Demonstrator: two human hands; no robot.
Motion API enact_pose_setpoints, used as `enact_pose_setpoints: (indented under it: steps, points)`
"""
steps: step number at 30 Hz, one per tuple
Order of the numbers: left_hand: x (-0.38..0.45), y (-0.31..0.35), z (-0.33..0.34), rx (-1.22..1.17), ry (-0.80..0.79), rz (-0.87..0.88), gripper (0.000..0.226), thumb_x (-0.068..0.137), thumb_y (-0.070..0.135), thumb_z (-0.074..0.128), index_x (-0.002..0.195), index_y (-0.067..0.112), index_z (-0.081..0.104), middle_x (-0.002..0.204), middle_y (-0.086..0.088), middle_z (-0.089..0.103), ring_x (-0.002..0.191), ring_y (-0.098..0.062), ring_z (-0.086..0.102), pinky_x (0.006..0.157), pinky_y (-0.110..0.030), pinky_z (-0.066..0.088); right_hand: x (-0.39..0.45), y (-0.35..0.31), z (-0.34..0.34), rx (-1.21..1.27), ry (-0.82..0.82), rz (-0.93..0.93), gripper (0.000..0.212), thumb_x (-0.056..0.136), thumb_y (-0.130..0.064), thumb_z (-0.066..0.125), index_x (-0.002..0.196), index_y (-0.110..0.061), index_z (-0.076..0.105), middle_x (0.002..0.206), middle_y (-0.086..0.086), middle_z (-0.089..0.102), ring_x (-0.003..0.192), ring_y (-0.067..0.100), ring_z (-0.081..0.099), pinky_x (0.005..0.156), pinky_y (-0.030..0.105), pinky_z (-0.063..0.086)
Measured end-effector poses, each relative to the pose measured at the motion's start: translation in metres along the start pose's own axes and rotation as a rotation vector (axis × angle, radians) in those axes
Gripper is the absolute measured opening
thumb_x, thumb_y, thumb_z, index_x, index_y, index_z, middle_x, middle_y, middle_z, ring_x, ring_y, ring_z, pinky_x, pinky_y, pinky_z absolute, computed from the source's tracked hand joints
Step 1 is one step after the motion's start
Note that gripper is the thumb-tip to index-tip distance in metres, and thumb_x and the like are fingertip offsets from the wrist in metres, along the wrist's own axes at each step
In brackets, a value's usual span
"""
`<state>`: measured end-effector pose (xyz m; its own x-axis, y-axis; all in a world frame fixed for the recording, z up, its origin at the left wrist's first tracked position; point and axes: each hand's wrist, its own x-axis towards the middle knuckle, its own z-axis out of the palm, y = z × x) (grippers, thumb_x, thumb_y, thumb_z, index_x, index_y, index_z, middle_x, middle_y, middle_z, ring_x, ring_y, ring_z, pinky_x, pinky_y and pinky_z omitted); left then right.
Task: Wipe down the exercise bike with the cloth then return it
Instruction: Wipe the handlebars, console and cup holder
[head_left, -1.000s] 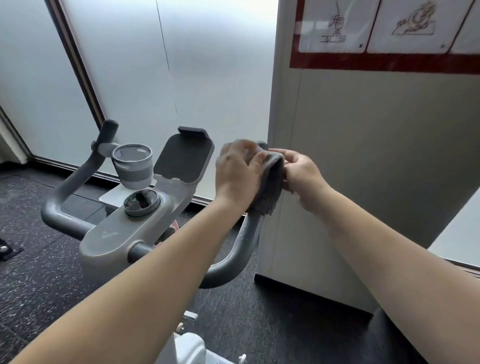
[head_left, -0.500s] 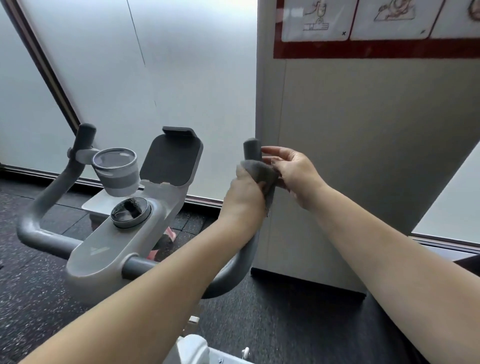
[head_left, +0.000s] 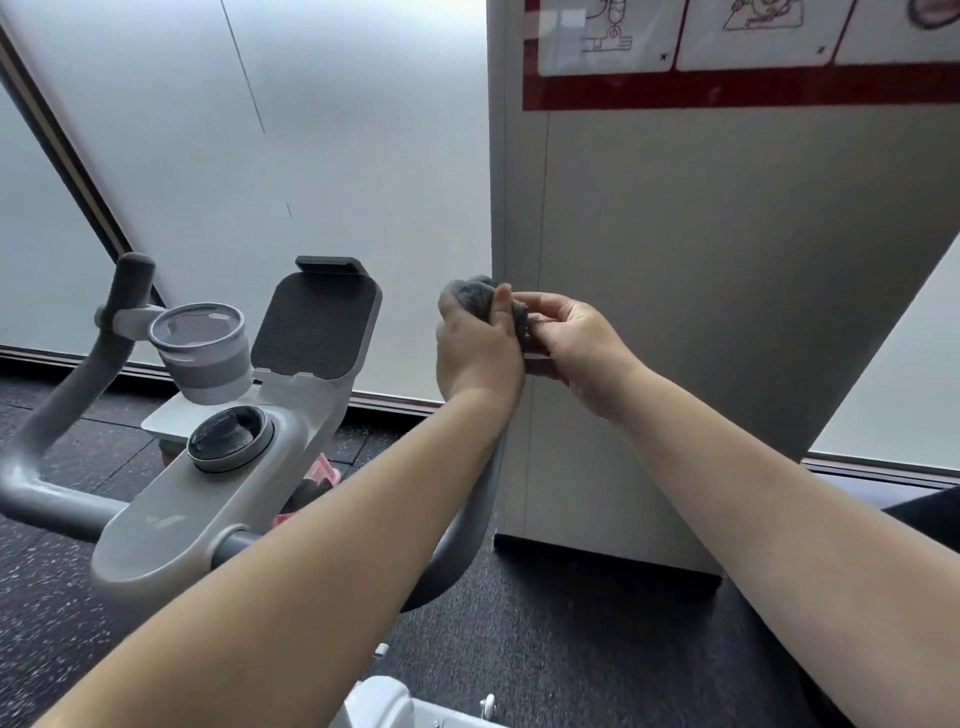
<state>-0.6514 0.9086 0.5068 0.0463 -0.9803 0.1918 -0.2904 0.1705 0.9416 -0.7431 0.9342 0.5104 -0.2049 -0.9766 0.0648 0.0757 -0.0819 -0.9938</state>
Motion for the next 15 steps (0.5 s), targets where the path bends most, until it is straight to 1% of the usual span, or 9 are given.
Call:
enact_pose_setpoints:
  steps: [2,4,6,7,8,11,12,13,15]
  points:
    - [-0.001,-0.001,-0.002,0.009,0.027,0.064,0.037,0.095,0.043,0.043,0.126,0.023,0.046,0.103,0.003,0.061,0.093,-0.021,0.058,0.079,-0.023,0.041,-0.002,0.0,-0.002,-0.004,-0.009,0.001,0.028,0.098,-0.004,0.039,0.11,-0.012,0.062,0.088,0.008,0.065,0.068,0.015,0.063,0.062,0.026,0.059]
    - [-0.003,-0.002,-0.008,0.034,0.025,0.099,0.031,0.098,0.036,0.041,0.122,0.021,0.054,0.098,-0.002,0.062,0.093,-0.021,0.056,0.073,-0.016,0.034,-0.004,0.0,-0.004,0.008,-0.028,0.006,0.028,0.096,-0.001,0.039,0.108,-0.012,0.062,0.086,0.006,0.067,0.064,0.014,0.064,0.061,0.026,0.059]
    - [0.0,-0.004,-0.018,0.069,0.041,0.076,0.032,0.099,0.031,0.04,0.117,0.013,0.06,0.106,-0.01,0.066,0.103,-0.026,0.057,0.076,-0.02,0.034,-0.005,0.002,-0.005,-0.006,-0.045,0.017,0.031,0.097,0.0,0.037,0.113,-0.012,0.06,0.09,0.005,0.069,0.07,0.016,0.067,0.069,0.031,0.06]
    - [0.004,-0.006,-0.026,0.061,0.056,0.053,0.03,0.099,0.028,0.042,0.112,0.01,0.062,0.104,-0.012,0.066,0.104,-0.028,0.058,0.077,-0.023,0.036,-0.006,0.002,-0.006,-0.035,-0.05,0.021,0.032,0.098,-0.002,0.035,0.115,-0.013,0.06,0.094,0.004,0.07,0.076,0.017,0.068,0.076,0.034,0.059]
    - [0.007,-0.009,-0.035,0.044,0.075,0.041,0.028,0.098,0.026,0.044,0.106,0.008,0.064,0.099,-0.011,0.065,0.102,-0.029,0.059,0.075,-0.025,0.038,-0.007,0.003,-0.007,-0.068,-0.056,0.021,0.033,0.099,-0.004,0.034,0.118,-0.014,0.059,0.097,0.002,0.07,0.081,0.018,0.069,0.081,0.035,0.057]
    - [-0.001,-0.017,-0.056,0.07,0.122,0.047,0.035,0.098,0.033,0.043,0.095,0.005,0.063,0.087,-0.007,0.061,0.088,-0.028,0.058,0.071,-0.027,0.038,-0.005,0.0,-0.008,-0.108,-0.067,0.003,0.032,0.1,-0.009,0.037,0.123,-0.016,0.057,0.102,0.0,0.07,0.087,0.014,0.07,0.082,0.033,0.057]
    - [-0.007,-0.016,-0.054,0.113,0.087,0.055,0.036,0.099,0.035,0.041,0.097,0.006,0.061,0.089,-0.007,0.061,0.088,-0.027,0.057,0.073,-0.028,0.039,-0.003,-0.002,-0.007,-0.108,-0.068,-0.007,0.032,0.1,-0.01,0.037,0.124,-0.017,0.057,0.101,-0.001,0.07,0.087,0.014,0.069,0.081,0.032,0.058]
    - [-0.011,-0.014,-0.046,0.138,0.017,0.063,0.036,0.099,0.035,0.04,0.105,0.006,0.059,0.096,-0.009,0.063,0.093,-0.027,0.057,0.078,-0.03,0.042,0.0,-0.004,-0.005,-0.1,-0.069,-0.018,0.032,0.1,-0.01,0.038,0.124,-0.017,0.057,0.099,-0.001,0.07,0.083,0.012,0.069,0.077,0.03,0.058]
    - [-0.015,-0.008,-0.022,0.125,-0.107,0.013,0.044,0.097,0.036,0.04,0.132,0.01,0.043,0.118,-0.013,0.062,0.109,-0.031,0.057,0.091,-0.035,0.043,0.003,-0.008,0.001,-0.067,-0.063,-0.034,0.032,0.098,-0.007,0.039,0.123,-0.016,0.057,0.091,-0.001,0.069,0.067,0.006,0.066,0.063,0.022,0.056]
